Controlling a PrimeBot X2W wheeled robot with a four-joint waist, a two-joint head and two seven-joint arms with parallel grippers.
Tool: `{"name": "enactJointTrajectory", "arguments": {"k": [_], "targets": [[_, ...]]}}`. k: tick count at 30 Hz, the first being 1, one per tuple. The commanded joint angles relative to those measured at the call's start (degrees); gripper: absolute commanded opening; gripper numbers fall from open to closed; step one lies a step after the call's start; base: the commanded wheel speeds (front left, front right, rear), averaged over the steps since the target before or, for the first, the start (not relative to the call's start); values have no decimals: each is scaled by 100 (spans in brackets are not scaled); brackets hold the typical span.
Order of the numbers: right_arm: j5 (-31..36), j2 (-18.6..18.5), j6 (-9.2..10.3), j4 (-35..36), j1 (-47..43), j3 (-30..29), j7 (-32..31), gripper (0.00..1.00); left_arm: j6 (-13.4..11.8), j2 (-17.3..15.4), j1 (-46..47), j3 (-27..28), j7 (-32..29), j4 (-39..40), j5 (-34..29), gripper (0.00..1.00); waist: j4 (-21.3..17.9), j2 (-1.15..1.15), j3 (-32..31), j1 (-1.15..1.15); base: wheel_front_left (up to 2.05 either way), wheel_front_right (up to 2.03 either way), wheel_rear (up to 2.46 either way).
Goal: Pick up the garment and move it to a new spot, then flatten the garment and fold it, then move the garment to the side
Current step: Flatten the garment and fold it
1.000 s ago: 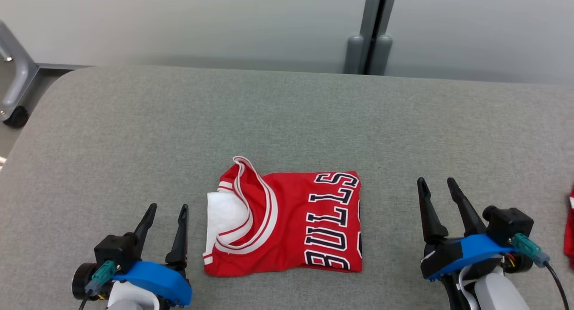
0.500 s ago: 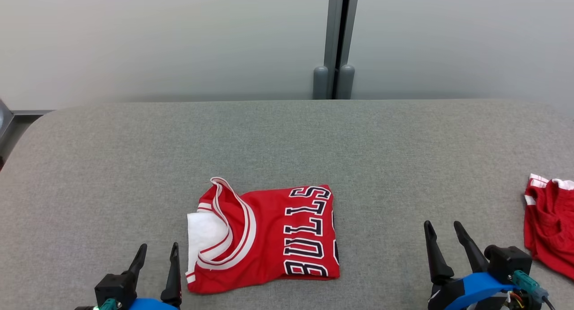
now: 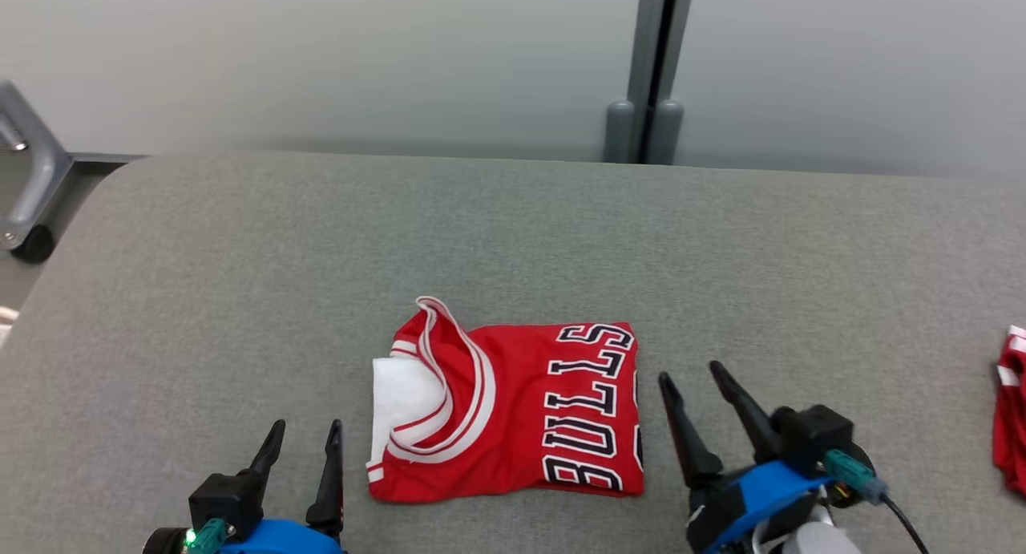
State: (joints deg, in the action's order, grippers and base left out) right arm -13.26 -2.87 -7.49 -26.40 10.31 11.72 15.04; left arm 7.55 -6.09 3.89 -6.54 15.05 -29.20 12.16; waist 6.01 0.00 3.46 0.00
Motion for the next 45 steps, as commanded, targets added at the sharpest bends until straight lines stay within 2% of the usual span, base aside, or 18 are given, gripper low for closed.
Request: {"name": "enactJointTrajectory", "arguments": {"k": [1,2,10,17,23,31,40,45], "targets": [[-80,-12,-1,-62,132,180,15,14,-13,-61,88,-41,13,-8,47,100,208,0,141,0,0,0,0],[-113,-17,-1,-151,220,321,14,0,-13,-67,109,-91,13,-34,70,100,312,0,177,0,0,0,0],[-177,-20,-1,-912,1204,1413,15,0,-13,-226,263,-349,13,-125,396,100,1049,0,461,0,0,0,0],[-189,-18,-1,-1622,1834,1916,-85,0,-12,-305,340,-538,13,-211,666,100,1444,0,610,0,0,0,0],[-102,-18,-1,-1934,2150,2108,-366,0,-12,-303,403,-634,13,-206,805,100,1593,0,727,0,0,0,0],[-134,-15,-1,-1918,2457,2468,-800,0,-12,-290,567,-814,13,-244,1009,100,1838,0,925,0,0,0,0],[-79,-16,-1,-2138,2726,2481,-1259,0,-12,-304,728,-906,13,-336,1247,100,2198,0,1109,0,0,0,0],[-249,-15,-1,-2109,2695,2578,-1345,0,-12,-299,724,-888,13,-312,1289,100,2242,0,1126,0,0,0,0]]}}
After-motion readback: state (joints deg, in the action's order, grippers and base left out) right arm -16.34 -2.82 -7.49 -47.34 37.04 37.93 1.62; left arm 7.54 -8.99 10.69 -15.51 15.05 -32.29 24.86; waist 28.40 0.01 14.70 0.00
